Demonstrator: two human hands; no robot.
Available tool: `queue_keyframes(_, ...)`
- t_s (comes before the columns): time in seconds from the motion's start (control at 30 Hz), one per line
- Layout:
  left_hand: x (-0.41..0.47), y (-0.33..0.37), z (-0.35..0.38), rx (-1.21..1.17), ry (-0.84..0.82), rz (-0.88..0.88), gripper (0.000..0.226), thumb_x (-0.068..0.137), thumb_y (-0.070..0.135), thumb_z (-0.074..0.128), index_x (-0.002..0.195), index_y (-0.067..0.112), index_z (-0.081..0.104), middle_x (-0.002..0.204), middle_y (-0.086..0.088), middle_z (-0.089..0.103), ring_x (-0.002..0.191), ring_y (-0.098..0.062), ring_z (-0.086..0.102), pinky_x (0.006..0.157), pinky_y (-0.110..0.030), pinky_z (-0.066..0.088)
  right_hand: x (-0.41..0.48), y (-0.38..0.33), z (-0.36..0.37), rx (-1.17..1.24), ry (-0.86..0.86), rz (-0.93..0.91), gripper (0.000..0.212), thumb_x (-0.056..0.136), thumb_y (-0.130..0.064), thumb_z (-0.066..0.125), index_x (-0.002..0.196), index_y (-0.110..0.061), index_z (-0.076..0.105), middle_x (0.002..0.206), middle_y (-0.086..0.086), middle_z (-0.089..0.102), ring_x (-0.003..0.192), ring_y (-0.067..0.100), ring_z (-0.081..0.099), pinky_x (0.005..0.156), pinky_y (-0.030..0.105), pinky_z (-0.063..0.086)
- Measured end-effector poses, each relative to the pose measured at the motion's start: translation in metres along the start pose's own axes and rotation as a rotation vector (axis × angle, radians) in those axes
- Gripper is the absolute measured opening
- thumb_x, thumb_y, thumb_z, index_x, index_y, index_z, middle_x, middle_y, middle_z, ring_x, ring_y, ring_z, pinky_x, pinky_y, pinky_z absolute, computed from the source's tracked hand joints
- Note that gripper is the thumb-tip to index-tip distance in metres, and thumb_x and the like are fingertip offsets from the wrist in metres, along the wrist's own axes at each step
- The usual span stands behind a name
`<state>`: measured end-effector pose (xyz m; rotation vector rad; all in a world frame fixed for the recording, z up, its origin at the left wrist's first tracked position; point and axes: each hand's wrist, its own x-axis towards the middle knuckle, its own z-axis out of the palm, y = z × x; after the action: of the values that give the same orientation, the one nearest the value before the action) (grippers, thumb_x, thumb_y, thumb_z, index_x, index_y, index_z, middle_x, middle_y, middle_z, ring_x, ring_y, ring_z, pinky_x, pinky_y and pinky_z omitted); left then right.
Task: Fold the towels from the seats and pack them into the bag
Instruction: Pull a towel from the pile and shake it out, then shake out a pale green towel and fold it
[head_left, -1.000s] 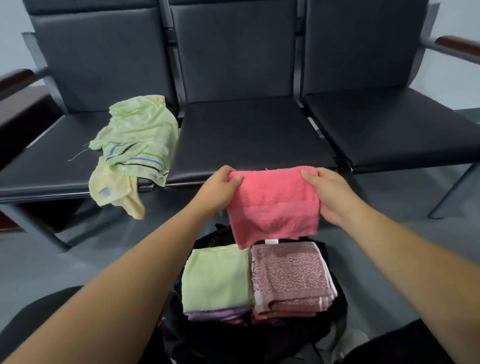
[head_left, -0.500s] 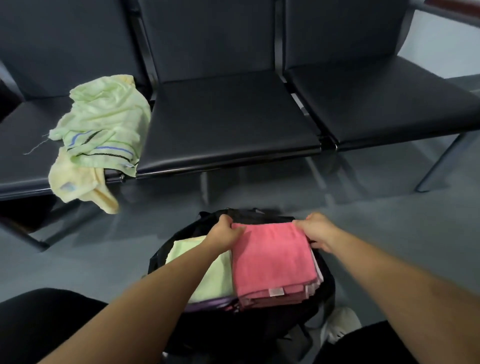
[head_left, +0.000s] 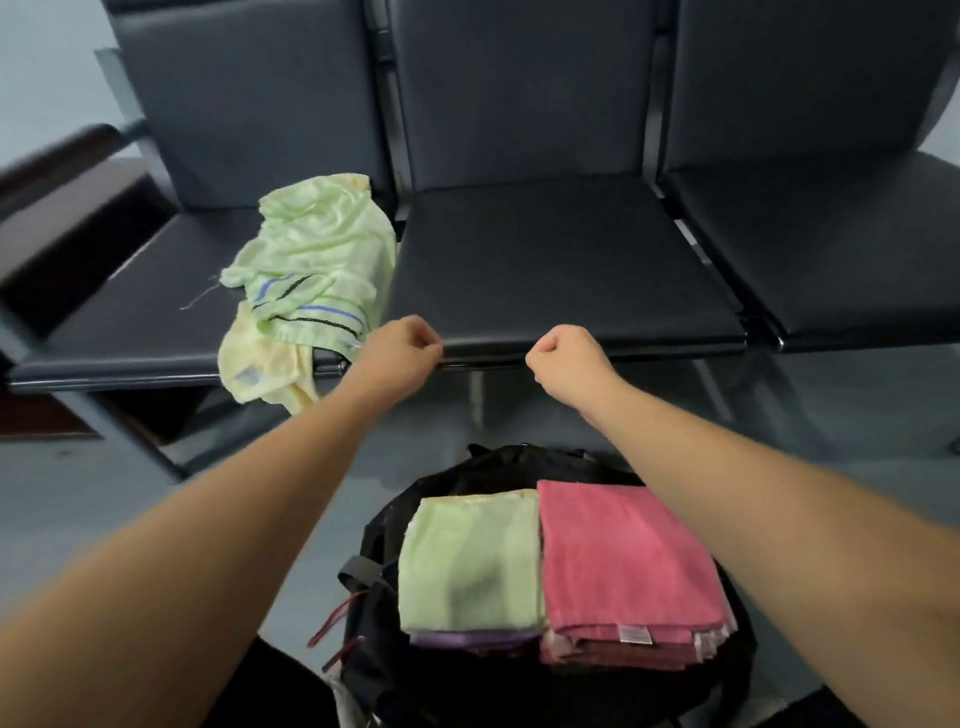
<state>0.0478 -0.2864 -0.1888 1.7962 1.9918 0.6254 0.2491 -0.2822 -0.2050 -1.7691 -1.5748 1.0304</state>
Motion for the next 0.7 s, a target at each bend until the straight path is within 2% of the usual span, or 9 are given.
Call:
queue_keyframes(0.13, 0.009, -0.062, -0.060, 0.257, 0.096, -0.103, 0.019, 0.092, 0.013, 0.050, 0.104, 0.007, 0.064, 0.106, -0.013, 0.064, 0.098, -0.032, 0.057, 0.079, -0.035, 0.043, 0.007, -0.062, 0.043, -0.031, -0.077, -0.125, 0.024, 0.078, -0.002, 0.043, 0.062, -0.016, 0.033, 0.068, 0.011, 0.037, 0.068, 0.023, 0.039, 0.060, 0.034, 0.032)
queue_keyframes(0.2, 0.007, -0.095, -0.075, 0.265, 0.121, -0.137, 0.026, 0.091, 0.014, 0.053, 0.115, 0.008, 0.063, 0.120, -0.013, 0.056, 0.106, -0.031, 0.054, 0.086, -0.037, 0.044, 0.011, -0.085, 0.066, -0.064, -0.099, -0.160, 0.013, 0.084, -0.004, 0.049, 0.072, -0.007, 0.048, 0.077, 0.023, 0.052, 0.072, 0.029, 0.044, 0.063, 0.039, 0.044)
queue_keyframes(0.23, 0.006, -0.109, -0.079, 0.242, 0.129, -0.161, 0.029, 0.091, 0.015, 0.055, 0.119, 0.009, 0.062, 0.124, -0.012, 0.052, 0.104, -0.029, 0.053, 0.086, -0.037, 0.044, 0.014, -0.092, 0.077, -0.097, -0.102, -0.181, 0.009, 0.088, -0.006, 0.053, 0.082, 0.000, 0.057, 0.092, 0.027, 0.062, 0.079, 0.033, 0.053, 0.072, 0.044, 0.052)
queue_keyframes(0.27, 0.006, -0.124, -0.083, 0.218, 0.131, -0.191, 0.032, 0.092, 0.015, 0.056, 0.123, 0.010, 0.059, 0.128, -0.012, 0.049, 0.102, -0.027, 0.052, 0.086, -0.036, 0.044, 0.019, -0.099, 0.090, -0.124, -0.107, -0.199, 0.017, 0.091, -0.009, 0.056, 0.096, 0.005, 0.062, 0.107, 0.024, 0.067, 0.091, 0.037, 0.060, 0.083, 0.045, 0.054)
queue_keyframes(0.33, 0.007, -0.144, -0.083, 0.195, 0.092, -0.235, 0.044, 0.093, 0.018, 0.058, 0.135, 0.011, 0.052, 0.138, -0.013, 0.045, 0.107, -0.029, 0.054, 0.085, -0.033, 0.041, 0.027, -0.104, 0.110, -0.190, -0.127, -0.242, 0.026, 0.093, -0.014, 0.059, 0.113, 0.002, 0.061, 0.117, 0.017, 0.064, 0.108, 0.034, 0.059, 0.086, 0.040, 0.051)
queue_keyframes(0.4, 0.010, -0.158, -0.081, 0.193, 0.017, -0.265, 0.056, 0.094, 0.021, 0.059, 0.147, 0.015, 0.041, 0.147, -0.013, 0.042, 0.118, -0.030, 0.054, 0.086, -0.033, 0.039, 0.037, -0.107, 0.132, -0.274, -0.154, -0.318, 0.027, 0.095, -0.020, 0.060, 0.116, -0.003, 0.059, 0.116, 0.012, 0.060, 0.108, 0.031, 0.056, 0.082, 0.036, 0.046)
queue_keyframes(0.47, 0.015, -0.170, -0.079, 0.198, -0.041, -0.284, 0.061, 0.096, 0.024, 0.058, 0.152, 0.017, 0.034, 0.153, -0.010, 0.037, 0.120, -0.030, 0.056, 0.086, -0.032, 0.040, 0.049, -0.108, 0.154, -0.343, -0.169, -0.392, 0.032, 0.094, -0.026, 0.064, 0.116, -0.005, 0.058, 0.118, 0.011, 0.054, 0.106, 0.029, 0.055, 0.082, 0.035, 0.046)
queue_keyframes(0.57, 0.025, -0.178, -0.077, 0.235, -0.040, -0.280, 0.054, 0.098, 0.026, 0.056, 0.148, 0.017, 0.038, 0.148, -0.009, 0.036, 0.116, -0.031, 0.056, 0.085, -0.034, 0.043, 0.068, -0.112, 0.183, -0.447, -0.175, -0.475, 0.041, 0.089, -0.029, 0.071, 0.120, -0.008, 0.056, 0.122, 0.010, 0.053, 0.111, 0.029, 0.054, 0.090, 0.040, 0.049)
queue_keyframes(0.7, 0.038, -0.184, -0.082, 0.222, -0.035, -0.276, 0.042, 0.097, 0.025, 0.055, 0.137, 0.016, 0.047, 0.129, -0.008, 0.039, 0.099, -0.030, 0.058, 0.087, -0.041, 0.051, 0.090, -0.124, 0.204, -0.513, -0.176, -0.486, 0.028, 0.091, -0.029, 0.070, 0.105, -0.006, 0.060, 0.110, 0.009, 0.056, 0.102, 0.030, 0.059, 0.082, 0.038, 0.049)
